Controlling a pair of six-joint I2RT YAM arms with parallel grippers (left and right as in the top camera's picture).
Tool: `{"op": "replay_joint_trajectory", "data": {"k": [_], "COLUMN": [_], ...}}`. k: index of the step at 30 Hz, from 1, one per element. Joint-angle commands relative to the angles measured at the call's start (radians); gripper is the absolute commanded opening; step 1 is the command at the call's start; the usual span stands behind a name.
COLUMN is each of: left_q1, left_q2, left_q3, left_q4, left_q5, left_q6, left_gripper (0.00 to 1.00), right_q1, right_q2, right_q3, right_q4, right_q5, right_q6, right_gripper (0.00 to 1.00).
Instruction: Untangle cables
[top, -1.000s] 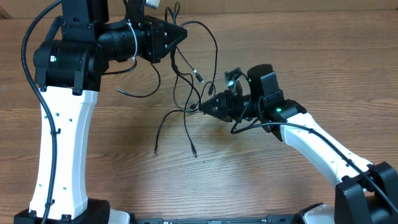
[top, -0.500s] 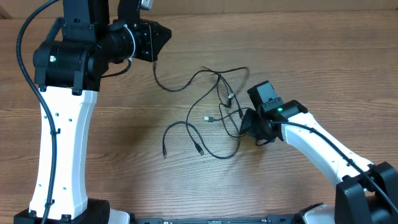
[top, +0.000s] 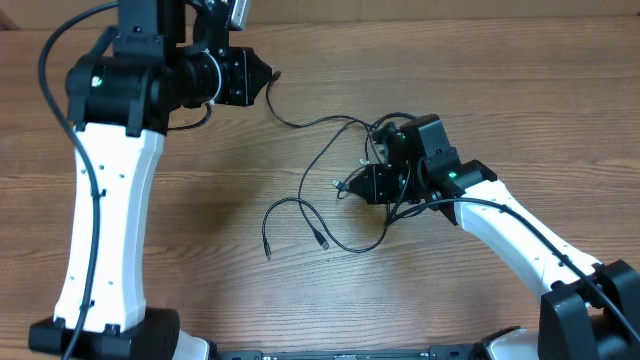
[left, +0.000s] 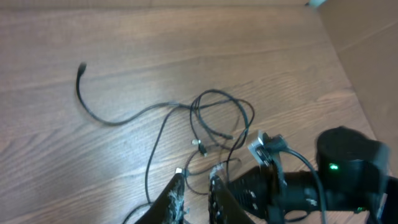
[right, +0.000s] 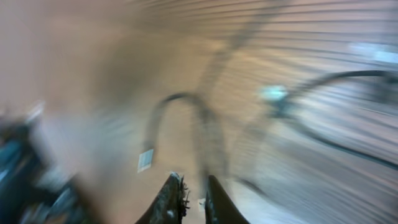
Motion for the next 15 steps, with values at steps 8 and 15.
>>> {"op": "replay_joint_trajectory", "data": {"k": [8,15], "left_q1": [-0.023,-0.116], "left_q2": [0.054,0.113], "left_q3": [0.008,0.008], "left_q4": [-0.010,-0.006], "left_q5": [-0.011,-0.013], "left_q6": [0.038,0.132], "left_gripper": [0.32,0.46], "right_q1": [-0.039,-0.195], "right_q2": [0.001,-0.005], "right_q3": [0.049,0.100], "right_q4": [-0.112,-0.211], "right_q5": [0.177,0.247], "right_q6": [0.003,0.090], "right_gripper": [0.60,0.61]}}
